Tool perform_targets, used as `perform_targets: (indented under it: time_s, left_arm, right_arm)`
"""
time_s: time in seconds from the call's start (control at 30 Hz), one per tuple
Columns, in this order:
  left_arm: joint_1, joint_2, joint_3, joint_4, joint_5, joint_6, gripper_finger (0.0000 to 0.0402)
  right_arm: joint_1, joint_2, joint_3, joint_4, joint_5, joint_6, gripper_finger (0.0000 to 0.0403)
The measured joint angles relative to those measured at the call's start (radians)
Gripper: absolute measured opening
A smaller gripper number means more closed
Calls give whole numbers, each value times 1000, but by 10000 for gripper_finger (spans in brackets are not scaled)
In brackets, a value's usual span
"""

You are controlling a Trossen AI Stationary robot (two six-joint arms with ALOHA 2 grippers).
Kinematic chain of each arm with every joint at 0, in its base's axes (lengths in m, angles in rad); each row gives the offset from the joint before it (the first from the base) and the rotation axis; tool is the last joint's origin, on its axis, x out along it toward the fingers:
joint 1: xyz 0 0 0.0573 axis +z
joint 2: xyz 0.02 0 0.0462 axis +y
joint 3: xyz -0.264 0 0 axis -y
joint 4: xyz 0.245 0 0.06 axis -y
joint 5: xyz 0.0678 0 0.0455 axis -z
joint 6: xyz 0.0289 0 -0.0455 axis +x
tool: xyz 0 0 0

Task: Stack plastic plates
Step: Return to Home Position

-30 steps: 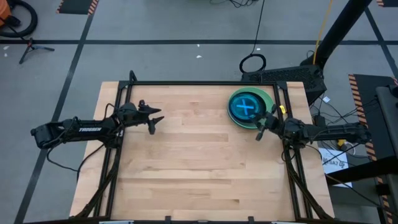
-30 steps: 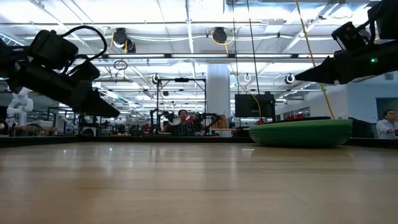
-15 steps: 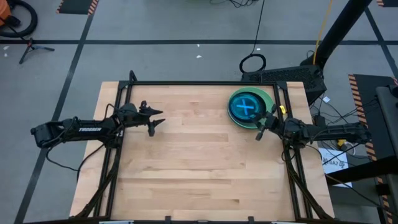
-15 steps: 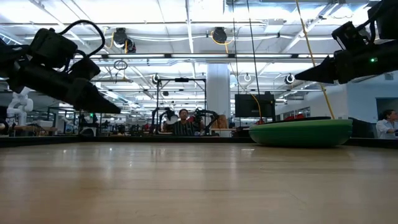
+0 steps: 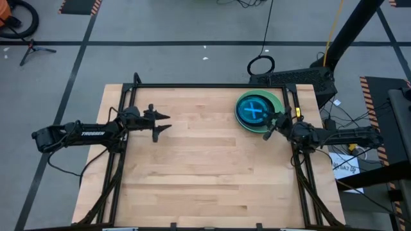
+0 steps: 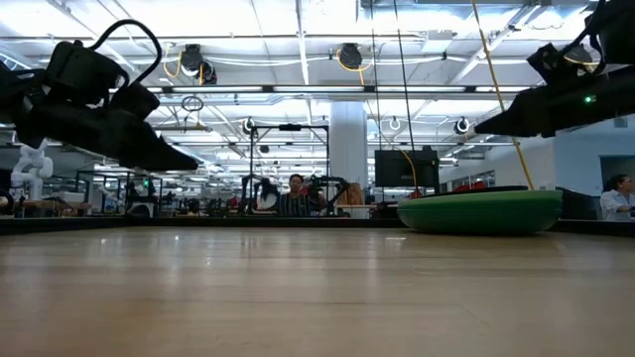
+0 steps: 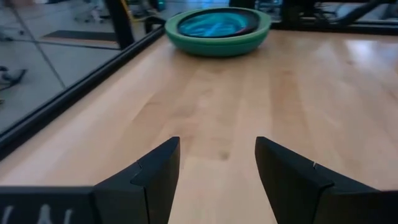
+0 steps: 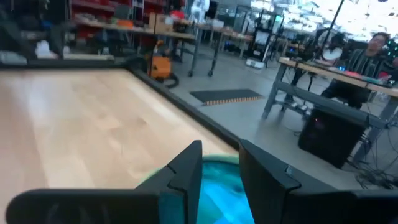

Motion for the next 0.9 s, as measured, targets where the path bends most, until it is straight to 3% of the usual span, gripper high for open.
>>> perform_targets:
  time_s: [0.27,0.9]
  left_arm:
    - [0,0,0,-8,-38,10,214]
    - [0,0,0,-53,-38,-71,214]
  right_arm:
    - [0,0,0,-79,-3,5,98]
    - [0,0,0,-75,-5,60,98]
